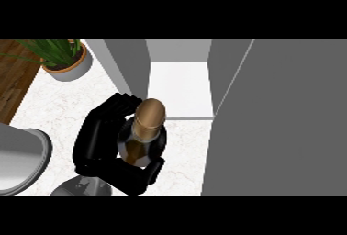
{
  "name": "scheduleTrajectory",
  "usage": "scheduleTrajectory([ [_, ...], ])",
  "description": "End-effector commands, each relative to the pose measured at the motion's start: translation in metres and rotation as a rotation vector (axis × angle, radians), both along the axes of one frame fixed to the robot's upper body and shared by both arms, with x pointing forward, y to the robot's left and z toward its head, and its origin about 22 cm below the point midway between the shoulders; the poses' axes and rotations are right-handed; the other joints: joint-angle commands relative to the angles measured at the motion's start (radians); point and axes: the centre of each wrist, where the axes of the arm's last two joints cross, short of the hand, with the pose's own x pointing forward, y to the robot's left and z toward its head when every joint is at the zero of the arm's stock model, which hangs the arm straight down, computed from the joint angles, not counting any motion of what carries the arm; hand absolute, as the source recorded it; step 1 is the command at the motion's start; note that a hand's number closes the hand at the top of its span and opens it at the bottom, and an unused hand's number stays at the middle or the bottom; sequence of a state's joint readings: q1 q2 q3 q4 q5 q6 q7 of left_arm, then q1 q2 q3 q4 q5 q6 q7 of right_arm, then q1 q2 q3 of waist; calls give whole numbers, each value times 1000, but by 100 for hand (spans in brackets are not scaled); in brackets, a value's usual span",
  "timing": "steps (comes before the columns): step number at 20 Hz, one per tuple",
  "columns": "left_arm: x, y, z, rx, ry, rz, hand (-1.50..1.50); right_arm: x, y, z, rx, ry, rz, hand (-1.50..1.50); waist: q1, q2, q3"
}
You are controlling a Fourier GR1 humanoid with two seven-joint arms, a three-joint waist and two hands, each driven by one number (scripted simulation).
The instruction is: Pick up the wine, place it into the cabinet and close the cabinet
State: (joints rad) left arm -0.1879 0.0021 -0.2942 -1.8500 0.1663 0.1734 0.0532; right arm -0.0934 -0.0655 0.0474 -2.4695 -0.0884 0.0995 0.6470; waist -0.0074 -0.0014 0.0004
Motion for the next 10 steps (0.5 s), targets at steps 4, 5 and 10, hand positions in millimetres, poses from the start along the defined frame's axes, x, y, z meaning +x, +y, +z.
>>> scheduleTrajectory([
  [4, 14, -45, 12, -1, 26, 11, 150, -31, 3, 5, 57, -23, 55, -150, -5, 0, 0],
  [5, 2, -49, 29, -7, -1, 6, 150, -20, -8, 12, 52, -23, 58, -150, 0, 0, 0],
  [10, 23, -69, 32, 8, -3, 72, 150, -20, 2, 11, 33, -44, 60, -150, -1, 0, 0],
])
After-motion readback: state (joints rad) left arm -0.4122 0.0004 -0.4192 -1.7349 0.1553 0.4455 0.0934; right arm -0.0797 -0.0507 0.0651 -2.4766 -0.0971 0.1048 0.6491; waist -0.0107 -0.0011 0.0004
